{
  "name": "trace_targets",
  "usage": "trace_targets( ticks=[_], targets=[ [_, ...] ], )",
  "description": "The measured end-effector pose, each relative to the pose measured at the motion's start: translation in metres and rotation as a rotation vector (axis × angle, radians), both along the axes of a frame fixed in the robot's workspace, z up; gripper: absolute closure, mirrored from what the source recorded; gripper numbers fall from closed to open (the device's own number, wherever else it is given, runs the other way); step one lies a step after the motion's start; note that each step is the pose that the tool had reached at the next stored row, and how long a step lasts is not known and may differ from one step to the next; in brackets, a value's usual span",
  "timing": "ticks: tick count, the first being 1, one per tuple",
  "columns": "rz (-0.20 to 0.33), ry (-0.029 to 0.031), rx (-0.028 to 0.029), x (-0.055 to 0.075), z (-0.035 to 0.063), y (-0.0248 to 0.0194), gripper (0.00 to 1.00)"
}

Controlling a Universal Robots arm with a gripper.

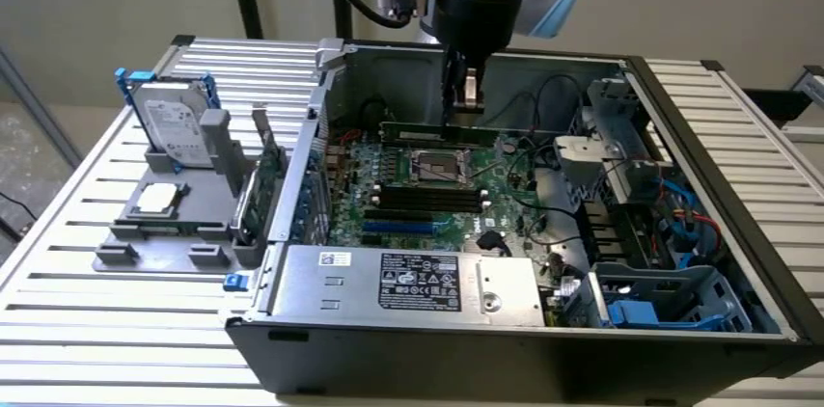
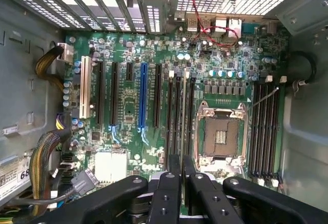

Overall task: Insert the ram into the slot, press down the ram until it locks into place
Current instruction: 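Insert the ram into the slot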

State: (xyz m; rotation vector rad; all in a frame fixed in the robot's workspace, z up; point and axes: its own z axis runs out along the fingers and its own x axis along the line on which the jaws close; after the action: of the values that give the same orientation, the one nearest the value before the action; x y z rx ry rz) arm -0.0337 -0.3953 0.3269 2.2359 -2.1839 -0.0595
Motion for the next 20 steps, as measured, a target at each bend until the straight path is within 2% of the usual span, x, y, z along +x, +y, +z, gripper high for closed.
trace_targets(
  ticks=[5, 13, 20],
  targets=[
    [0.0, 0.0, 0.0001, 0.0, -0.0091, -0.0017, 0.87],
    [0.0, -0.0004, 0.0, 0.001, -0.0237, -0.0096, 0.87],
    [0.0, -0.0004, 0.0, 0.001, -0.0364, -0.0128, 0.87]
  ],
)
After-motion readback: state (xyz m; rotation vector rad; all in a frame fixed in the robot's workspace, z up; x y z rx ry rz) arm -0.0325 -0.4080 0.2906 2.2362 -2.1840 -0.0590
